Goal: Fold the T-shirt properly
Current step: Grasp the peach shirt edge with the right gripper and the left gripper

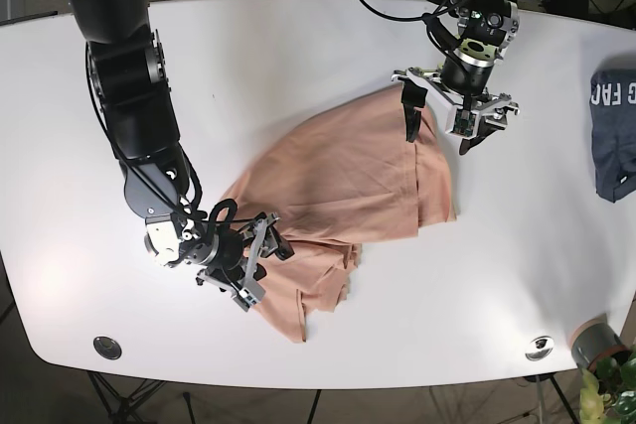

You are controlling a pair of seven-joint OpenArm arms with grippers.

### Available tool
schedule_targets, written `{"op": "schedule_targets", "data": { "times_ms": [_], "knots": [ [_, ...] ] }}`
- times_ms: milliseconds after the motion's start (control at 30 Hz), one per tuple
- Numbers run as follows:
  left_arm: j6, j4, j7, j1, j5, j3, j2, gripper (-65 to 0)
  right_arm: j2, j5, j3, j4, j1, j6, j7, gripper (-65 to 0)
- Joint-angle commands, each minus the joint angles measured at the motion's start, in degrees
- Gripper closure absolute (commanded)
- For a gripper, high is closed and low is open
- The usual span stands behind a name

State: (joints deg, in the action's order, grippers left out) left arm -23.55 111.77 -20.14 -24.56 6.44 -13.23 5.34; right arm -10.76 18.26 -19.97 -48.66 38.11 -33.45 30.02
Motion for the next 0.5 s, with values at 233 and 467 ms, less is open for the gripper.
{"op": "schedule_targets", "data": {
  "times_ms": [233, 467],
  "knots": [
    [0.03, 0.89, 1.2, 0.34, -0.59, 0.09, 0.06, -46.0, -1.06, -0.11, -4.34, 10.99, 5.89, -0.17, -9.58, -36.9],
    [-0.05, 0.89, 1.2, 0.16, -0.68, 0.09, 0.06, -46.0, -0.62, -9.51, -4.25, 11.35, 5.45, 0.27, -12.39, -36.9]
  ]
}}
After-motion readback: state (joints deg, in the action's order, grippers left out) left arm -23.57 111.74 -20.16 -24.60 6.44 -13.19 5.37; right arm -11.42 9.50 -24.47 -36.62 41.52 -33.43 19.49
